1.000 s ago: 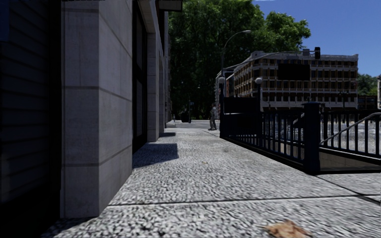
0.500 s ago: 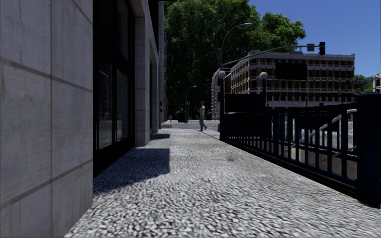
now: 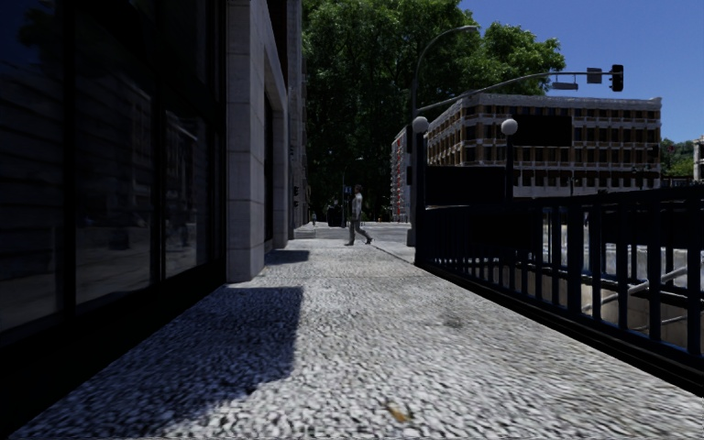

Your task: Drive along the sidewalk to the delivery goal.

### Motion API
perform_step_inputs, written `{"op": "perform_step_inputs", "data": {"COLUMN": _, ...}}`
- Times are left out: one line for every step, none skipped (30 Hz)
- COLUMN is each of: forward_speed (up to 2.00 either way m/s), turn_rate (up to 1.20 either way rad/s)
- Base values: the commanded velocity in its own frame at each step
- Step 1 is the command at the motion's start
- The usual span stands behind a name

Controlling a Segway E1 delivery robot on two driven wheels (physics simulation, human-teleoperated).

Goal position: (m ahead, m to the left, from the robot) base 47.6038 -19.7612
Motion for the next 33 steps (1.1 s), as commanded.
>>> {"op": "perform_step_inputs", "data": {"forward_speed": 2.0, "turn_rate": 0.18}}
{"op": "perform_step_inputs", "data": {"forward_speed": 2.0, "turn_rate": 0.19}}
{"op": "perform_step_inputs", "data": {"forward_speed": 2.0, "turn_rate": 0.19}}
{"op": "perform_step_inputs", "data": {"forward_speed": 2.0, "turn_rate": 0.19}}
{"op": "perform_step_inputs", "data": {"forward_speed": 2.0, "turn_rate": 0.19}}
{"op": "perform_step_inputs", "data": {"forward_speed": 2.0, "turn_rate": 0.19}}
{"op": "perform_step_inputs", "data": {"forward_speed": 2.0, "turn_rate": 0.19}}
{"op": "perform_step_inputs", "data": {"forward_speed": 2.0, "turn_rate": 0.19}}
{"op": "perform_step_inputs", "data": {"forward_speed": 2.0, "turn_rate": 0.12}}
{"op": "perform_step_inputs", "data": {"forward_speed": 2.0, "turn_rate": 0.09}}
{"op": "perform_step_inputs", "data": {"forward_speed": 2.0, "turn_rate": 0.0}}
{"op": "perform_step_inputs", "data": {"forward_speed": 2.0, "turn_rate": 0.0}}
{"op": "perform_step_inputs", "data": {"forward_speed": 2.0, "turn_rate": 0.0}}
{"op": "perform_step_inputs", "data": {"forward_speed": 2.0, "turn_rate": 0.0}}
{"op": "perform_step_inputs", "data": {"forward_speed": 2.0, "turn_rate": 0.0}}
{"op": "perform_step_inputs", "data": {"forward_speed": 2.0, "turn_rate": 0.0}}
{"op": "perform_step_inputs", "data": {"forward_speed": 2.0, "turn_rate": 0.0}}
{"op": "perform_step_inputs", "data": {"forward_speed": 2.0, "turn_rate": 0.0}}
{"op": "perform_step_inputs", "data": {"forward_speed": 2.0, "turn_rate": 0.0}}
{"op": "perform_step_inputs", "data": {"forward_speed": 2.0, "turn_rate": 0.0}}
{"op": "perform_step_inputs", "data": {"forward_speed": 2.0, "turn_rate": 0.0}}
{"op": "perform_step_inputs", "data": {"forward_speed": 2.0, "turn_rate": 0.0}}
{"op": "perform_step_inputs", "data": {"forward_speed": 2.0, "turn_rate": 0.0}}
{"op": "perform_step_inputs", "data": {"forward_speed": 2.0, "turn_rate": 0.0}}
{"op": "perform_step_inputs", "data": {"forward_speed": 2.0, "turn_rate": 0.0}}
{"op": "perform_step_inputs", "data": {"forward_speed": 2.0, "turn_rate": 0.0}}
{"op": "perform_step_inputs", "data": {"forward_speed": 2.0, "turn_rate": 0.0}}
{"op": "perform_step_inputs", "data": {"forward_speed": 2.0, "turn_rate": 0.0}}
{"op": "perform_step_inputs", "data": {"forward_speed": 2.0, "turn_rate": 0.0}}
{"op": "perform_step_inputs", "data": {"forward_speed": 2.0, "turn_rate": 0.0}}
{"op": "perform_step_inputs", "data": {"forward_speed": 2.0, "turn_rate": 0.0}}
{"op": "perform_step_inputs", "data": {"forward_speed": 2.0, "turn_rate": 0.0}}
{"op": "perform_step_inputs", "data": {"forward_speed": 2.0, "turn_rate": 0.0}}
